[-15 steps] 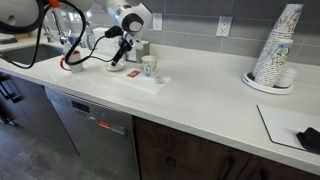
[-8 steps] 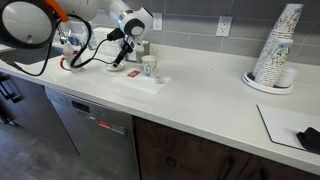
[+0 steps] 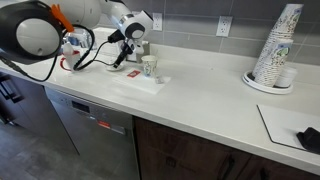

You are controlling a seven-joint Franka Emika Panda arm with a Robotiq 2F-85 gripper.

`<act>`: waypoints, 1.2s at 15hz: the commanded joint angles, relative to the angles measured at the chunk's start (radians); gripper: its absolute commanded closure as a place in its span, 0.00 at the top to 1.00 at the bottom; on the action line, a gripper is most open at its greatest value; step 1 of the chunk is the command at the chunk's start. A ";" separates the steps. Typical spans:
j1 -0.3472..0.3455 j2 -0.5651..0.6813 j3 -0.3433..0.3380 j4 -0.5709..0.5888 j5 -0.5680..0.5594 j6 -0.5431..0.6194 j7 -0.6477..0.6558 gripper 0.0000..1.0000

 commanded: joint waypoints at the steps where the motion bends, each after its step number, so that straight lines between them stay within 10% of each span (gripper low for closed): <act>1: -0.015 0.060 0.026 0.090 -0.006 -0.025 0.028 0.92; 18: -0.002 0.078 0.004 0.116 -0.002 -0.017 0.012 0.02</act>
